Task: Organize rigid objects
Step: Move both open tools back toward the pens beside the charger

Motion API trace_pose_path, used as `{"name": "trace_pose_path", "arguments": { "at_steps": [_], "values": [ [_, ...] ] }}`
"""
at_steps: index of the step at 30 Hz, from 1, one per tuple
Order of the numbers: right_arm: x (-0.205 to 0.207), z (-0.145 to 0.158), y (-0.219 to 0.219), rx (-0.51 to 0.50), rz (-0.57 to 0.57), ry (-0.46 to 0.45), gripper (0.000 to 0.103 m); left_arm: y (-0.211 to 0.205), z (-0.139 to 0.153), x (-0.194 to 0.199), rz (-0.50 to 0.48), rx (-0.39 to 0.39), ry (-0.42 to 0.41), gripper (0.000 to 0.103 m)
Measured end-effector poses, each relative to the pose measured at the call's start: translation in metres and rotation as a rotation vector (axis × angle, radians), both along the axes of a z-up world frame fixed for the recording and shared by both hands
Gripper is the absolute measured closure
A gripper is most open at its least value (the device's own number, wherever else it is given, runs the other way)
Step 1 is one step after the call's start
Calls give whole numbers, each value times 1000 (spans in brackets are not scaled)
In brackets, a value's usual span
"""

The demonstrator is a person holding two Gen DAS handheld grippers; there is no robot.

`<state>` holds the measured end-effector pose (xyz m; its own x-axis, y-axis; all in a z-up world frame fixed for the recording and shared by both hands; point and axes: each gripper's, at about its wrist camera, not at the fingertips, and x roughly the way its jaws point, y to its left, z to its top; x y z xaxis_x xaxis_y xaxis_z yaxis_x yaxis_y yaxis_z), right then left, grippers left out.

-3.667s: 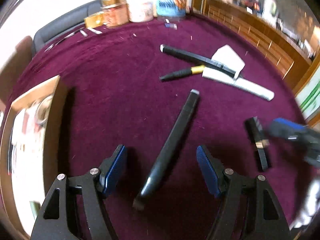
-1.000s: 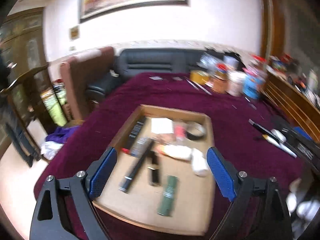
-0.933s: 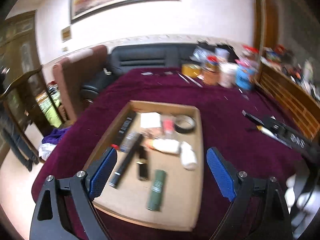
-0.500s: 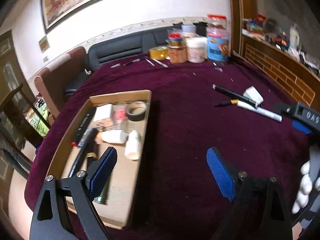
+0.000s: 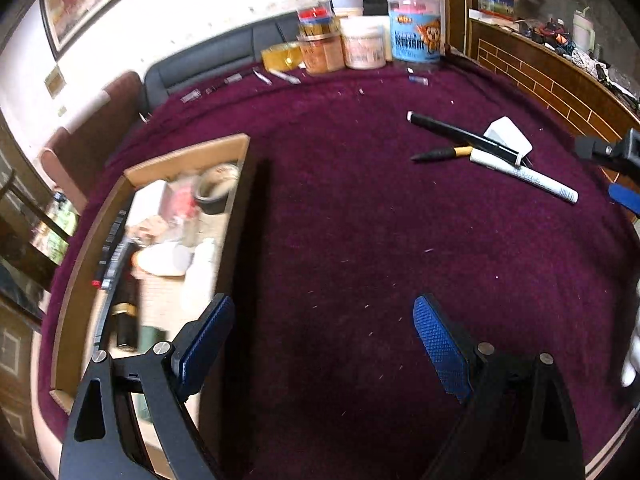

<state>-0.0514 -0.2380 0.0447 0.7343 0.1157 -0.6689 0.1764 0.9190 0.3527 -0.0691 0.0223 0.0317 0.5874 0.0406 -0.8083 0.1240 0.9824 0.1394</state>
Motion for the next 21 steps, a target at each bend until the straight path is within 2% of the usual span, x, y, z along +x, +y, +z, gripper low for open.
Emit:
{"name": "trace_pose_path", "arguments": {
  "at_steps": [5,8,12,15,18,19,21],
  "values": [
    [23,8,10,-17,55,-8,0,4,-27,28,5,-121,103,13],
    [40,10,10,-57,51,12,0,0,-31,25,-5,-73,36,2],
    [62,-2,6,-99,38,106,0,-3,-31,23,-17,-73,33,2],
    [69,-22,9,-132,45,187,0,-4,-30,22,-19,-74,34,2],
    [68,-41,20,-23,163,248,0,-4,-30,22,-19,-74,34,2],
    [63,-39,29,-39,196,230,0,-4,-29,21,-19,-74,34,1],
    [55,-38,47,27,352,226,1,-4,-30,21,-19,-74,34,2]
  ]
}}
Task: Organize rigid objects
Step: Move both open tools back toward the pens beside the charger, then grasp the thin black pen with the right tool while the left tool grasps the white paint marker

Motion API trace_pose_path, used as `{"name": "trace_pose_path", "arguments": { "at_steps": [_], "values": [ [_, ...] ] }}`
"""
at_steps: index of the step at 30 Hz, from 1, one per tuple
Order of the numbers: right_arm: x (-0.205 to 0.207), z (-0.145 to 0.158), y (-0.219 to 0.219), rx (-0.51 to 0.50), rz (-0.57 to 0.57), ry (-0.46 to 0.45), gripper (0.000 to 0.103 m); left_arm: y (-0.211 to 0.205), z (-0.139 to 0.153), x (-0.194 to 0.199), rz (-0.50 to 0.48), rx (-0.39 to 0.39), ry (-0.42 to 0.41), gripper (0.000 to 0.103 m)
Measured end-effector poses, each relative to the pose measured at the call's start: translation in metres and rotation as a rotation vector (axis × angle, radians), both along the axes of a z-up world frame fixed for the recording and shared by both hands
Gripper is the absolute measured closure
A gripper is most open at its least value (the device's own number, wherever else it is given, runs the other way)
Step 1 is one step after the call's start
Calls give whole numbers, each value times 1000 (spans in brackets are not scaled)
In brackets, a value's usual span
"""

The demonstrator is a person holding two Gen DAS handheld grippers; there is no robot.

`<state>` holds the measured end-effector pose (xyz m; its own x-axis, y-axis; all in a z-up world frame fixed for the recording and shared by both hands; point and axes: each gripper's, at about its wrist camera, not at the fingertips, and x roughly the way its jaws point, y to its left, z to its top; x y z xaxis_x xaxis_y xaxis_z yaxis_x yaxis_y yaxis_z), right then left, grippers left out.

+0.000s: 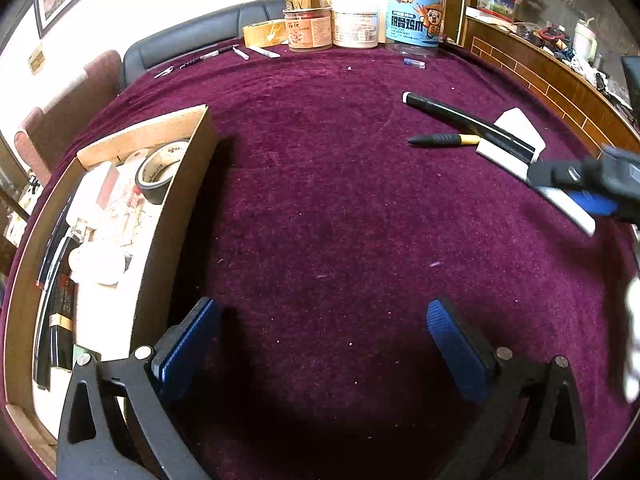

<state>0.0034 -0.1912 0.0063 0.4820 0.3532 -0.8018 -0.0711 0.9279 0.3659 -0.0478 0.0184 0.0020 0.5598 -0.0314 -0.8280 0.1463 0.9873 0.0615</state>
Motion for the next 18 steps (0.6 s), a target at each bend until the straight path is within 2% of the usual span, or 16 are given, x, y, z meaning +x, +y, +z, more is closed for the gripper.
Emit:
{"name": "trace_pose_path", "arguments": {
  "at_steps": [2,6,10,12,15,16,18],
  "values": [
    [-8,8,5,37,34,-25,1,-1,0,-1,0,0,0,1],
    [-12,26,-5,-57,-41,-111,1,0,0,0,0,0,0,1],
    [-6,24,-17,-59,-102,-94,1,0,0,0,0,0,0,1],
    [2,16,-20,-22,-115,-57,1,0,0,0,-1,0,0,1],
    [7,-4,-12,135,-64,25,0,0,0,0,-1,0,0,1],
    [5,-2,-7,128,-66,-2,0,0,0,0,-1,0,0,1],
    [4,-1,5,264,52,35,0,0,0,0,-1,0,0,1]
  ]
}}
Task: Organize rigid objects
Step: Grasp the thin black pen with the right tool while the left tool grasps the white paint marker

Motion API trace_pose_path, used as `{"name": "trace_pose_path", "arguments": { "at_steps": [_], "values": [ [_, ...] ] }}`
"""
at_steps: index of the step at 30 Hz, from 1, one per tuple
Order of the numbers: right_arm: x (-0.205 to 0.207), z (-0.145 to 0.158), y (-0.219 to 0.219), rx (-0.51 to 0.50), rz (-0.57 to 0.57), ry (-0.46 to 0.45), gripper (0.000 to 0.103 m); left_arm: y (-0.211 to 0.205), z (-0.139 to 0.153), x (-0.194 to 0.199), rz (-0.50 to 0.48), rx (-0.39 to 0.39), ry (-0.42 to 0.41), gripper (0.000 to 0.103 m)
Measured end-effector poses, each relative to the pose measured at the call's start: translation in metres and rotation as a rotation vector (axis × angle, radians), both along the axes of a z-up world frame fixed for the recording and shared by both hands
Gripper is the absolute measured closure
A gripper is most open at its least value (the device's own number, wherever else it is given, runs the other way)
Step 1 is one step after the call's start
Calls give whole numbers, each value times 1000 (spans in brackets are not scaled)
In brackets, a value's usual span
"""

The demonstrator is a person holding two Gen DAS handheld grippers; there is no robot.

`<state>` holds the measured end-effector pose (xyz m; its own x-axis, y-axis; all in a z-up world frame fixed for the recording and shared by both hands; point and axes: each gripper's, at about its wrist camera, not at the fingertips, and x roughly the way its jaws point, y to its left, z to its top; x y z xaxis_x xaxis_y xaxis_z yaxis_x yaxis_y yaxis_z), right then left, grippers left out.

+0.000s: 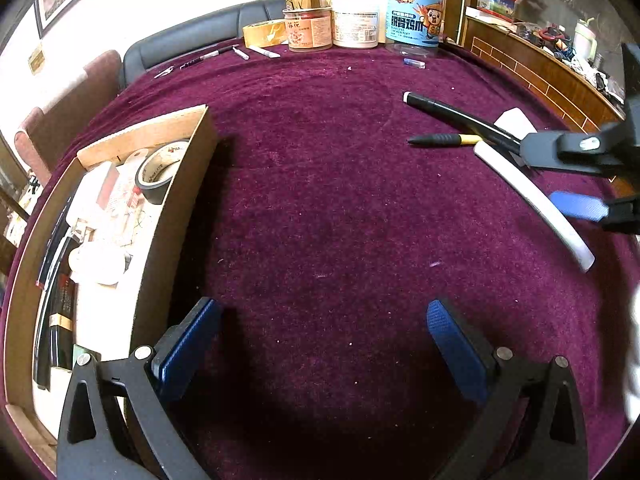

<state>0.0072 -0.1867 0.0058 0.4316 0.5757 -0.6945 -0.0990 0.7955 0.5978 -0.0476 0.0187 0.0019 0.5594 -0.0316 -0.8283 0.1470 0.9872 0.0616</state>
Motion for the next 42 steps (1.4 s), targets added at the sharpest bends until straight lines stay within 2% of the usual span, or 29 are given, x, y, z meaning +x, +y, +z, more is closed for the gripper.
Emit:
{"name": "trace_pose_path", "arguments": {
  "at_steps": [1,3,5,8,10,12,14,17,18,20,22,27,31,34,35,37,39,42],
  "values": [
    [-2,5,3,55,31,-4,0,0,0,0,0,0,0,1],
    [-4,21,4,26,20,-58,0,0,0,0,0,0,0,1],
    [2,38,0,-69,-24,-113,0,0,0,0,0,0,0,1],
    [23,50,5,-231,-70,-143,3,0,0,0,0,0,0,1],
    [42,52,21,-378,-51,-160,17,0,1,-1,0,0,0,1],
    [63,45,42,-529,2,-149,48,0,0,0,0,0,0,1],
    [83,31,59,-637,38,-100,59,0,0,0,0,0,0,1],
    [105,7,70,-770,53,-40,64,0,0,-1,-1,0,0,1],
    [104,7,67,-755,40,-52,83,0,0,-1,-1,0,0,1],
    [104,8,64,-702,39,-13,91,1,0,0,-1,-1,-1,1],
    [95,16,58,-630,32,-9,91,1,1,-1,-1,-1,0,1],
    [38,44,30,-412,31,-16,91,0,0,-1,-1,-2,0,1],
    [0,33,17,-294,64,40,90,1,0,-1,-1,-1,0,1],
    [-9,10,20,-310,63,38,90,0,0,-1,-2,-1,0,1],
    [-12,1,21,-333,46,25,86,0,0,-1,-2,-1,0,1],
    [-23,0,26,-358,20,-65,79,0,-1,1,-4,0,2,1],
    [-29,0,31,-379,6,-114,76,0,-2,2,-10,-2,4,1],
    [-35,-3,38,-420,-13,-180,77,2,0,2,-25,-17,21,2]
  ]
}}
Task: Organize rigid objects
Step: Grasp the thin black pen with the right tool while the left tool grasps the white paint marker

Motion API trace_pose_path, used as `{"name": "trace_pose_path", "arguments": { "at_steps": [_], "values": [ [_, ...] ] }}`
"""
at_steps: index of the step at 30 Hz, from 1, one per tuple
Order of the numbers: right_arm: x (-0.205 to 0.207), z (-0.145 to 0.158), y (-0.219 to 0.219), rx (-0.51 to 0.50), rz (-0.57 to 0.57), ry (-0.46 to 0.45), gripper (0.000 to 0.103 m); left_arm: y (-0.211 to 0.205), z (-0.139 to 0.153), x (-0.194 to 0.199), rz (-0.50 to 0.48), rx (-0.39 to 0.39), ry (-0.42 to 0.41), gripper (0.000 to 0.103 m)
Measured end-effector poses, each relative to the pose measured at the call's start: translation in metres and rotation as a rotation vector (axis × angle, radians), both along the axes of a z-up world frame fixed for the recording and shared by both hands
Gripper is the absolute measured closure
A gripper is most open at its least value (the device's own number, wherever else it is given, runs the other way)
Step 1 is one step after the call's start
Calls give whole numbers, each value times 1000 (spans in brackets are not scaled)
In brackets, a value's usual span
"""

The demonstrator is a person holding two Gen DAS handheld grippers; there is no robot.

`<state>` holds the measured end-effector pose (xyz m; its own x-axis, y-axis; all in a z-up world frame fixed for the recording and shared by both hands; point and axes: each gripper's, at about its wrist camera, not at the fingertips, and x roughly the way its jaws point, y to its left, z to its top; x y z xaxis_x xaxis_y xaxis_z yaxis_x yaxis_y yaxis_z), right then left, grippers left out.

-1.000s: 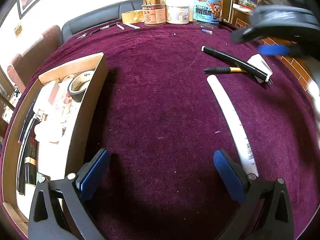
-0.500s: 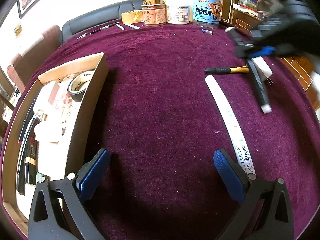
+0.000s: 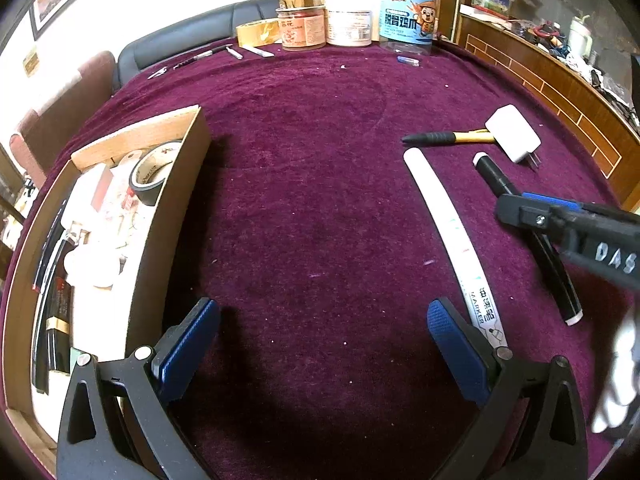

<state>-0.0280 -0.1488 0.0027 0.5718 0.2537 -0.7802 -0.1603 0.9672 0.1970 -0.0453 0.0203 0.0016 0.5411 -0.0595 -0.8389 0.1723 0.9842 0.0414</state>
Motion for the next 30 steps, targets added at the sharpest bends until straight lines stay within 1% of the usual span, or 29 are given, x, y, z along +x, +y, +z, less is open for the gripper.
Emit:
{"name": "trace_pose_path", "arguments": {
  "at_steps": [1,2,3,5,6,8,10,12,13,14,15,16,17,18,19,22,24,25,26,28,30],
  "values": [
    [-1,0,1,-21,-1,-11,78,1,1,0,5,-17,12,6],
    [-2,0,1,-32,-6,-12,85,3,4,0,13,-37,12,7],
    [-2,0,0,-49,-24,-9,91,2,10,-2,16,-60,-5,8],
    [-1,0,-8,-59,-75,-13,92,-7,22,-6,-4,-76,-53,8],
    [-2,-2,-16,-38,-103,-21,92,-13,26,-7,-17,-70,-73,8],
    [-5,-4,-31,60,-126,-36,92,-30,29,-4,-47,-57,-80,8],
    [-6,-5,-44,123,-154,-35,92,-40,22,5,-60,-67,-51,9],
    [-5,-7,-53,188,-158,-26,92,-48,12,15,-47,-55,-21,14],
    [-3,-7,-54,203,-159,-24,92,-51,5,21,-42,-46,-1,26],
    [-3,-7,-55,208,-159,-23,92,-55,1,25,-43,-27,2,29],
    [-3,-7,-54,204,-159,-25,92,-60,3,24,-56,-2,-33,34],
    [-4,-6,-53,199,-159,-27,92,-64,4,23,-88,-3,-45,51],
    [-5,-6,-52,194,-158,-28,92,-67,6,22,-112,-22,-39,71],
    [-8,-6,-52,194,-158,-30,92,-70,8,20,-124,-18,-33,84],
    [-8,-6,-52,197,-158,-30,91,-71,10,18,-142,-24,-22,92],
    [-8,-8,-54,205,-153,-30,90,-65,13,11,-161,-54,2,92],
    [-7,-8,-54,205,-152,-31,90,-57,14,8,-153,-103,23,92],
    [-7,-8,-54,207,-152,-31,90,-49,16,4,-145,-143,34,92],
    [-7,-9,-55,208,-152,-31,89,-45,16,2,-140,-161,37,92],
    [-7,-9,-54,212,-148,-32,85,-30,23,-10,-131,-204,31,92],
    [-7,-8,-53,219,-128,-37,77,-19,28,-16,-116,-219,22,92]
  ]
}}
